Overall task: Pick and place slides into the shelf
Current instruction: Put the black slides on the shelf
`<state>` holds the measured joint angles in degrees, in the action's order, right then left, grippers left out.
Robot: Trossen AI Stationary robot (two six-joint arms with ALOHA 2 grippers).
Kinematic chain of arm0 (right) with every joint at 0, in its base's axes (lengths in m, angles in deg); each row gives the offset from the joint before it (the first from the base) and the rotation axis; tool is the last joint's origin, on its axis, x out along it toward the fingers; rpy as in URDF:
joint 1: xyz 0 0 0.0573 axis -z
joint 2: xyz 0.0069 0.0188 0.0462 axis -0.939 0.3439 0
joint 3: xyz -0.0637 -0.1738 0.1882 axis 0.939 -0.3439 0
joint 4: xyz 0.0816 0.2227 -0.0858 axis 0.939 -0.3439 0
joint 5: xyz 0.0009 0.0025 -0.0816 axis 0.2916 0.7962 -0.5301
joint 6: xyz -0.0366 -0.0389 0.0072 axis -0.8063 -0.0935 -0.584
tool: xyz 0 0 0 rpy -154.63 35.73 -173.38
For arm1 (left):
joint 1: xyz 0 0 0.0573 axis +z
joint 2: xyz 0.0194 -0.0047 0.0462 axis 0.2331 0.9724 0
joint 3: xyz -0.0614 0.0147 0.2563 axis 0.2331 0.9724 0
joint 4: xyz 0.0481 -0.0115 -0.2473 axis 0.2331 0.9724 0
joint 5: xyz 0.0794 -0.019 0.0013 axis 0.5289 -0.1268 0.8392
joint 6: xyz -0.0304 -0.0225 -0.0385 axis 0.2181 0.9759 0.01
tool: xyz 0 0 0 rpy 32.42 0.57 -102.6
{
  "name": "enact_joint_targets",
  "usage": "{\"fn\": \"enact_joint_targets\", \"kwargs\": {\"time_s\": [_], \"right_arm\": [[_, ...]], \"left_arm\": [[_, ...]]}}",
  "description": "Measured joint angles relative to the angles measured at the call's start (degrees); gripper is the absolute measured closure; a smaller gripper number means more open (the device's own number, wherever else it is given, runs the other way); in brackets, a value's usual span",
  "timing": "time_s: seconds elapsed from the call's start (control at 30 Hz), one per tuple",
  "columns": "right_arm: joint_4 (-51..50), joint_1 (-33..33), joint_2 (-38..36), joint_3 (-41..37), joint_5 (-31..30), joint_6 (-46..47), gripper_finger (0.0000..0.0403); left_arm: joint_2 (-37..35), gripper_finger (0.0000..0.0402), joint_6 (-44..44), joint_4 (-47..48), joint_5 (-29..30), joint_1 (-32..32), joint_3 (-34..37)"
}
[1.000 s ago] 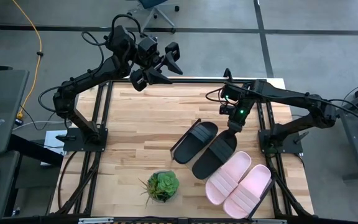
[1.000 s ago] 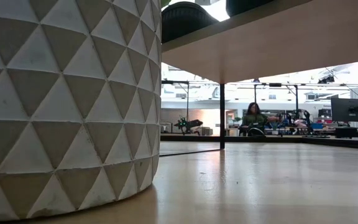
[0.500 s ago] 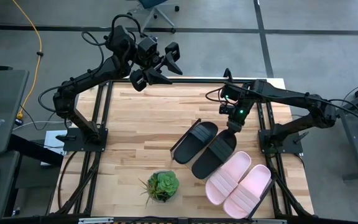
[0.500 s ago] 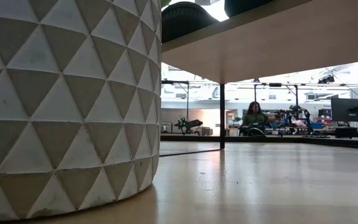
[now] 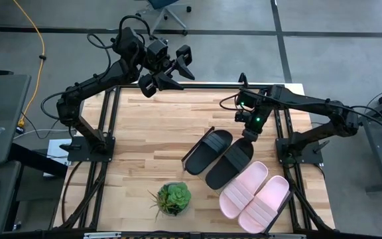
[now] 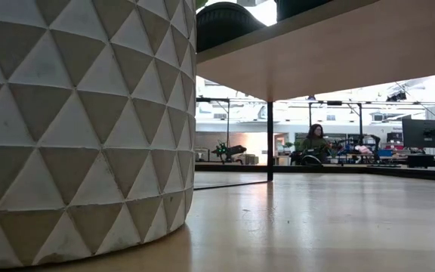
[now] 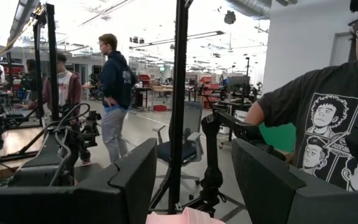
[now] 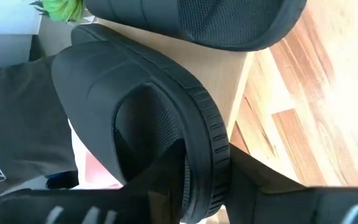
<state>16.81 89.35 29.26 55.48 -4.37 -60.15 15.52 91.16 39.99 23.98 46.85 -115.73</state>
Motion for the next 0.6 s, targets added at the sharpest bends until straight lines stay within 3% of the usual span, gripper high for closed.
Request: {"fn": "enact_joint_targets", "kwargs": {"time_s": [0.33,0.6], "right_arm": [[-0.1,0.0,0.0,0.0,-1.9,1.1,0.0244],[-0.9,0.0,0.0,0.0,-6.6,0.0,0.0233]], "left_arm": [[0.0,0.0204,-0.5,0.0,-0.2,0.0,0.0],[0.0,0.0204,-0.7,0.0,-0.5,0.0,0.0]]}}
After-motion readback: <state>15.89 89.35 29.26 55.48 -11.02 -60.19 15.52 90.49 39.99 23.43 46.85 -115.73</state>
